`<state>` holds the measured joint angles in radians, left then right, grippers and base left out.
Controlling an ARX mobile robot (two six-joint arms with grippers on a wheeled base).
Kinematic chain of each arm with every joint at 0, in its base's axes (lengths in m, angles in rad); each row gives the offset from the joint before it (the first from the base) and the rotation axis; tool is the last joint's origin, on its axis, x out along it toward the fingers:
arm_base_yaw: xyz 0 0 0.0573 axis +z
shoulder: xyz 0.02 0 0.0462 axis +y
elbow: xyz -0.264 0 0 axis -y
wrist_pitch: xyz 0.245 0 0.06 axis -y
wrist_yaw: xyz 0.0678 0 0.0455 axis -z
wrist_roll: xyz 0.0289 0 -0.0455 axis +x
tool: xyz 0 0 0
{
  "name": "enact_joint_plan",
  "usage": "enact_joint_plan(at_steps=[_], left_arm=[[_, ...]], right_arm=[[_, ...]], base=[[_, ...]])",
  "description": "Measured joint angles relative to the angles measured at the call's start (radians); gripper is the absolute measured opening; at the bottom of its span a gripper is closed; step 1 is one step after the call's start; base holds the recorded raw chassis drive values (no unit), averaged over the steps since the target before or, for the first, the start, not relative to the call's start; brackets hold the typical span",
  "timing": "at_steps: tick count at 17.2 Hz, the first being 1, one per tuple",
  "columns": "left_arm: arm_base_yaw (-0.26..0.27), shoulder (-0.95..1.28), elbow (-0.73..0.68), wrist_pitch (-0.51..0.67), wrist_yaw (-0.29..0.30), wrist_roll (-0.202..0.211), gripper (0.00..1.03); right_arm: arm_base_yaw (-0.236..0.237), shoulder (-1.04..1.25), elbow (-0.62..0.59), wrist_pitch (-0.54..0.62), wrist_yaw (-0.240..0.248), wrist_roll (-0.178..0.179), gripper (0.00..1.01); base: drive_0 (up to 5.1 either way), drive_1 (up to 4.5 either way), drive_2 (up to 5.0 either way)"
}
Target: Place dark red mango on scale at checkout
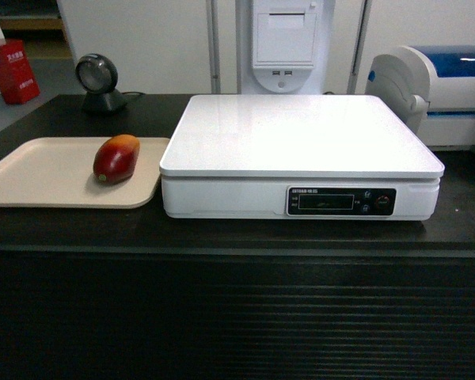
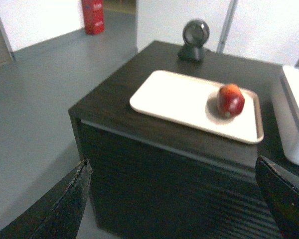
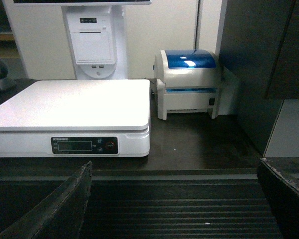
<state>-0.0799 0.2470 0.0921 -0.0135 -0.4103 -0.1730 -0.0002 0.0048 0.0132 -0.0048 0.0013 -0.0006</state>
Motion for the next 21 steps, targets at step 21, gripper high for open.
enact_joint_plan(at_steps=[21], left_arm=[[0.132,1.933,1.296,0.211,0.594,0.261,0.98]], right_arm=[[0.000,0.000,0.000,0.001,-0.002,0.000,0.98]], base=[[0.0,0.00,0.0]])
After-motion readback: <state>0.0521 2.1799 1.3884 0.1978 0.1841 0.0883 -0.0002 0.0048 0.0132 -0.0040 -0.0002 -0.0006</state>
